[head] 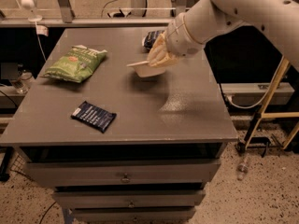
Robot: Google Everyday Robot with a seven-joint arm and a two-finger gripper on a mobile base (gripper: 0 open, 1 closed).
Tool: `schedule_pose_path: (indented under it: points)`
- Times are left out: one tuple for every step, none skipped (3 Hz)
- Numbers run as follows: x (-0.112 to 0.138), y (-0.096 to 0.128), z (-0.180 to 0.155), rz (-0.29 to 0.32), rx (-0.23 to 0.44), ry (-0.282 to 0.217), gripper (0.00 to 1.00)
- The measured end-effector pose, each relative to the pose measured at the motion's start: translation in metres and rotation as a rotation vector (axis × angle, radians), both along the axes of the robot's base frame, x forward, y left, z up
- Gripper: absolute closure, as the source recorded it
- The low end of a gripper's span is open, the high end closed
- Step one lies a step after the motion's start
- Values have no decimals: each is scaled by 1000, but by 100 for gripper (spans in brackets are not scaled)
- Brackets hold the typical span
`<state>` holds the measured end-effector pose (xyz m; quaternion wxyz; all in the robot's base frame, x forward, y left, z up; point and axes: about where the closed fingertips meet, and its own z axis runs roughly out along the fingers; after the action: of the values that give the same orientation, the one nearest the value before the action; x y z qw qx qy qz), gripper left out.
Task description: Move paper bowl near rxbar blueberry
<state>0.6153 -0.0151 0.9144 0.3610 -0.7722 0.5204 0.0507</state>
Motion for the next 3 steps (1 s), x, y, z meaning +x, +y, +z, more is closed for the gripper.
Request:
schedule_pose_path:
  points:
    - [-23, 27, 9, 179, 65, -53, 100]
    - [-56, 53, 12, 381, 108, -77, 100]
    - [-74, 63, 7, 468, 112, -70, 100]
